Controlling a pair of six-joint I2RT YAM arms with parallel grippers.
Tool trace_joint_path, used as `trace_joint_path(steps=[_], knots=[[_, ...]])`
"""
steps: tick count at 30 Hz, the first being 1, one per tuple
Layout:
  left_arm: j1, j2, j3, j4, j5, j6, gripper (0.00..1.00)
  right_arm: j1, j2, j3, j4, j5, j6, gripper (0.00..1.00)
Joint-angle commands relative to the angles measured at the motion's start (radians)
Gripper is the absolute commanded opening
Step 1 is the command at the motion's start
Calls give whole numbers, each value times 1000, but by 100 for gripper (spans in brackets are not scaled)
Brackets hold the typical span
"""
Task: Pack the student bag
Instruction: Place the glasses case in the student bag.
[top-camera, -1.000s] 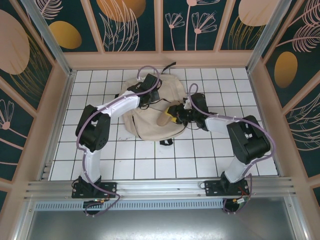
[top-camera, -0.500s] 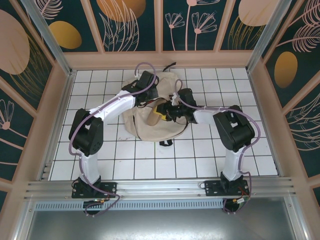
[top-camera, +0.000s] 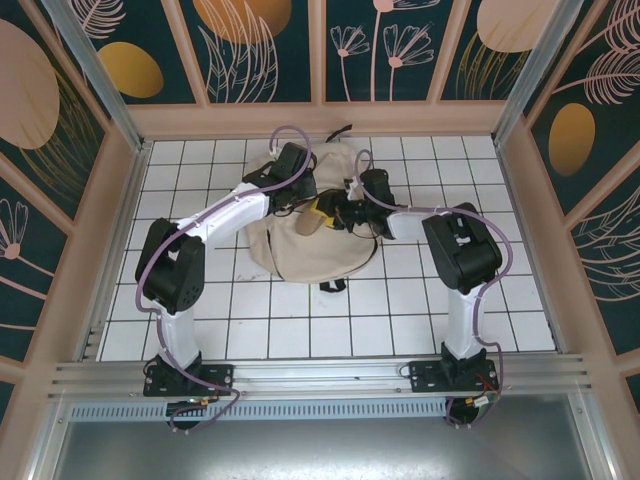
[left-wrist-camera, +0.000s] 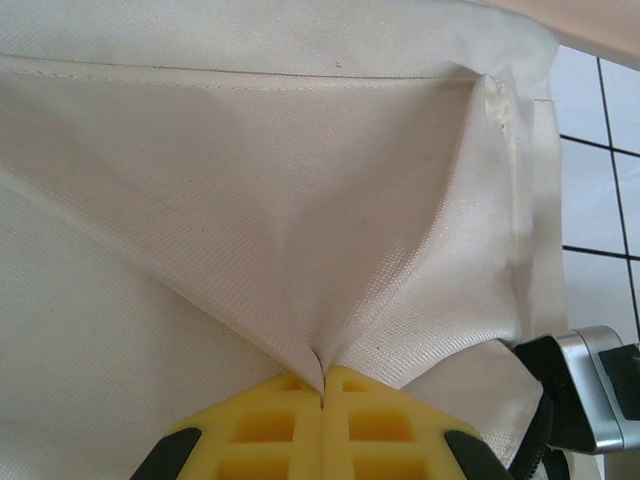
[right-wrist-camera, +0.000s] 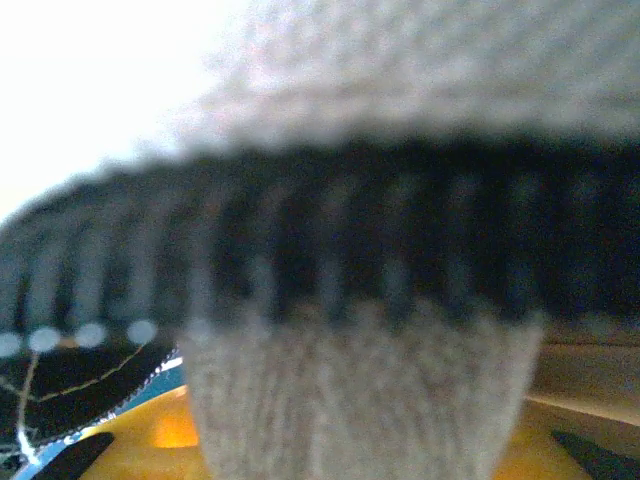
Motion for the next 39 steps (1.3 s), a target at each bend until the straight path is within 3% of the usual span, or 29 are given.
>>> trace_joint_path(steps=[1,4,7,11,17,26,29,32,34,39], knots=[[7,-15,11,5,11,15,0,-32,6,-29,223,152,135,30],[11,11,26,3,20,13,0,-26,25,-88,436,247,264,30],[15,33,37,-5,32,14,0,-10,41,-61,440,313,285,36],[20,39,33,-6,37,15,0,5,46,7,282,329,265,57],[27,41,28,0,57,20,0,11,-57,-119,258,351,360,61],[33,53,40,4,78,22,0,13,-174,-145,13,330,297,67],[34,56,45,6,85,21,0,15,-170,-157,23,306,307,64],[34,56,48,6,90,23,0,19,-155,-158,53,291,292,44],[34,56,52,5,89,23,0,19,-137,-135,27,284,272,37],[34,55,53,0,92,26,0,22,-94,-113,13,270,275,35]])
